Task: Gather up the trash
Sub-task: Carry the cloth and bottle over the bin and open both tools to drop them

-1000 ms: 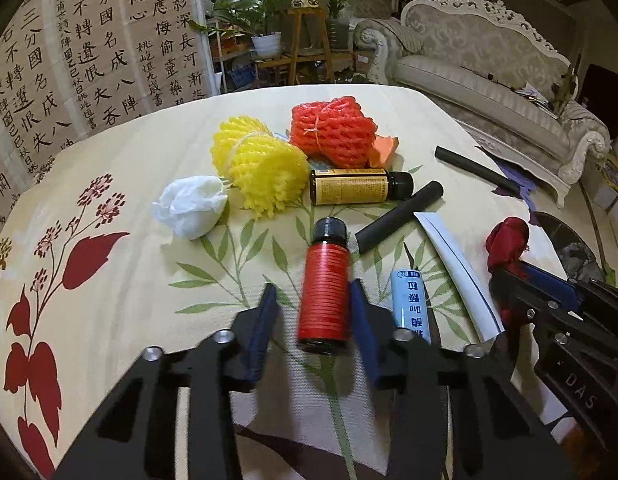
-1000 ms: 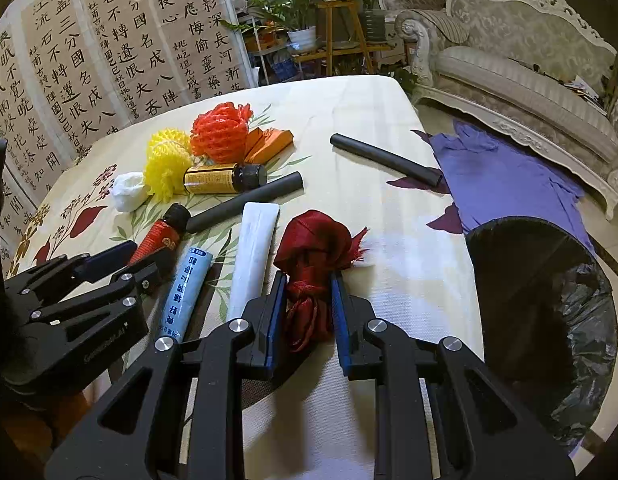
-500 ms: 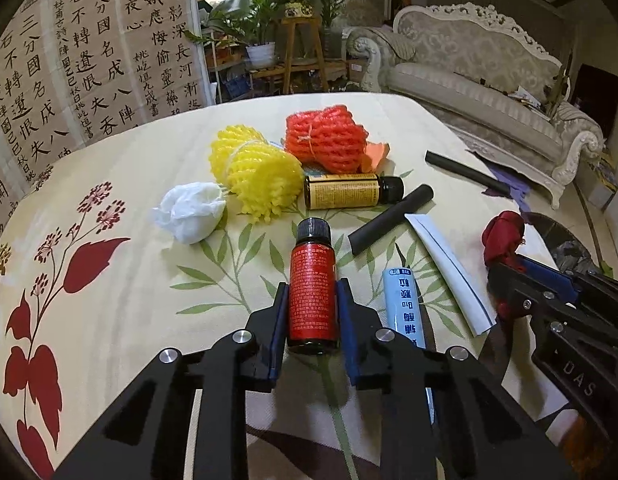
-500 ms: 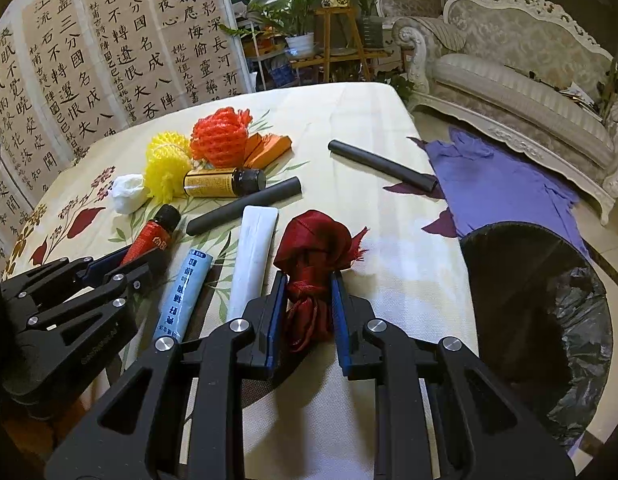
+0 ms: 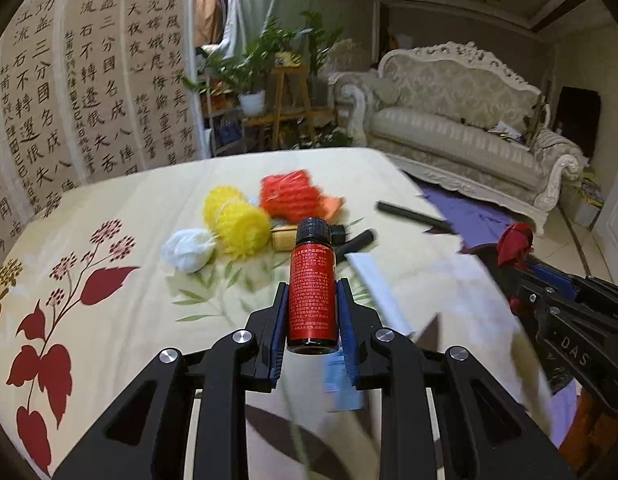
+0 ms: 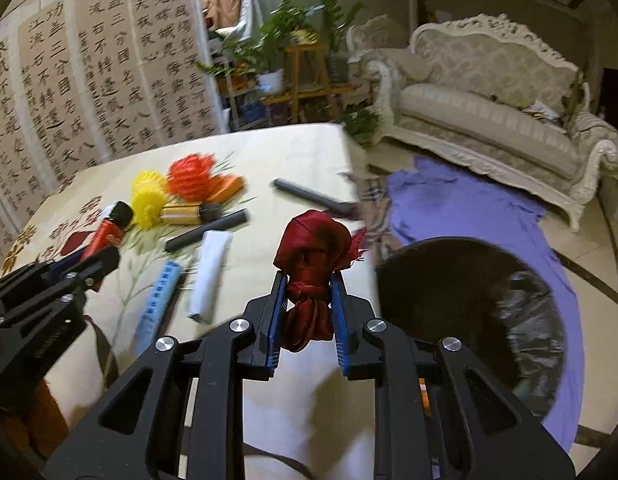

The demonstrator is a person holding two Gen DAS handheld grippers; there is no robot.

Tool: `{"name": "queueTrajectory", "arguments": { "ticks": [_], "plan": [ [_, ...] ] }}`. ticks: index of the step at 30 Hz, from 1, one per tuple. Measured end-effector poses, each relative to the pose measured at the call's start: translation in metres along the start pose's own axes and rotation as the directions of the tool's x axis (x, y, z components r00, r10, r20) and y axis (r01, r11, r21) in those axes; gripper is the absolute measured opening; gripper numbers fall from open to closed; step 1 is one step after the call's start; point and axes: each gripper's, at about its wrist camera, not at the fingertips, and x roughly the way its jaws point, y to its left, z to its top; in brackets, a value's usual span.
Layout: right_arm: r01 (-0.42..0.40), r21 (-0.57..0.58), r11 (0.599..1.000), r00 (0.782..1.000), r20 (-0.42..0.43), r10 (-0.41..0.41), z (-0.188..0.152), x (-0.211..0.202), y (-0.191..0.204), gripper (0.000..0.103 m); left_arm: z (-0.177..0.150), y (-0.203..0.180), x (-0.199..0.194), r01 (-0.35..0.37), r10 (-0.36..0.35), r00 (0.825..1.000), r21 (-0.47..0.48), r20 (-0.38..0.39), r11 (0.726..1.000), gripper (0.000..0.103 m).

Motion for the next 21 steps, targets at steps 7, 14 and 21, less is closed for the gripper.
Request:
{"name": "queueTrajectory", "arguments": {
  "ticks": [7, 14, 21],
  "plan": [
    [0.091, 0.059, 0.994, 0.995, 0.027, -0.093, -0.007, -0.022, -0.045, 0.021, 0.005, -0.046, 0.0, 0.085, -0.086, 0.996, 0.052, 0.014, 0.995, 0.025],
    [0.129, 0.102, 0.986, 0.991, 0.032, -0.133, -0.016, -0.029, -0.078, 0.021, 0.01, -0.097, 0.006, 0.146, -0.149, 0.989, 0.114, 0.019, 0.983, 0.025],
    [0.14, 0.14, 0.98, 0.989, 0.032, -0.146, -0.02, -0.027, -0.103, 0.021, 0.011, -0.13, 0.014, 0.159, -0.163, 0.987, 0.156, 0.012, 0.975, 0.025]
  ]
}}
